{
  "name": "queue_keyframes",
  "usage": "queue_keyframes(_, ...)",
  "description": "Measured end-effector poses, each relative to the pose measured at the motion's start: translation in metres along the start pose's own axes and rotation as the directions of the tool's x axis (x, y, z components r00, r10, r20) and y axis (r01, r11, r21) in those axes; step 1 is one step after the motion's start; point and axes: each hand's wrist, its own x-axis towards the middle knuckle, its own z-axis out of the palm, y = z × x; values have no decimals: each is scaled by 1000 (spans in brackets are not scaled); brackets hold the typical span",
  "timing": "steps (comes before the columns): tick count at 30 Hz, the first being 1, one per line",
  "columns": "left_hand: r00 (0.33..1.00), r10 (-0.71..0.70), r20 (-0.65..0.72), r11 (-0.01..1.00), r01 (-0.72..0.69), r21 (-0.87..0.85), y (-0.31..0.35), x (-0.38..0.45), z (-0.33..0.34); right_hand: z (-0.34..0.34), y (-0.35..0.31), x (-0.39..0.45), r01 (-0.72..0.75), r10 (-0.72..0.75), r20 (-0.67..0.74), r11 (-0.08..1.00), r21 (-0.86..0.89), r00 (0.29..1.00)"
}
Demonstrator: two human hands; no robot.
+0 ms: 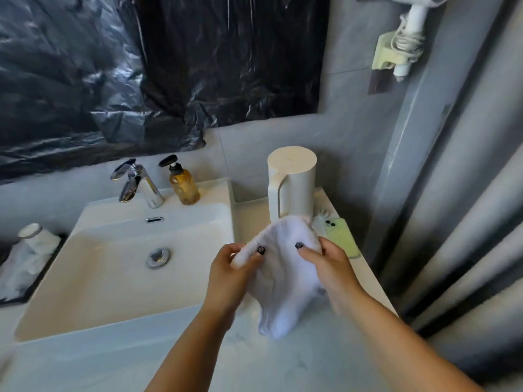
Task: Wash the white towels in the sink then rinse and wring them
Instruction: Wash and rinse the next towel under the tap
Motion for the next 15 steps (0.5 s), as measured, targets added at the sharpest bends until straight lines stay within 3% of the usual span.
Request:
queue_keyframes(5, 998, 45, 39, 967, -33, -253, 35, 2, -44, 48, -60, 8, 184, -190, 104, 981, 61, 976)
queue_keyframes(15, 963, 227, -148, 953, -251, -172, 72, 32, -159, 183, -145, 20, 483, -466, 250, 875, -9, 849)
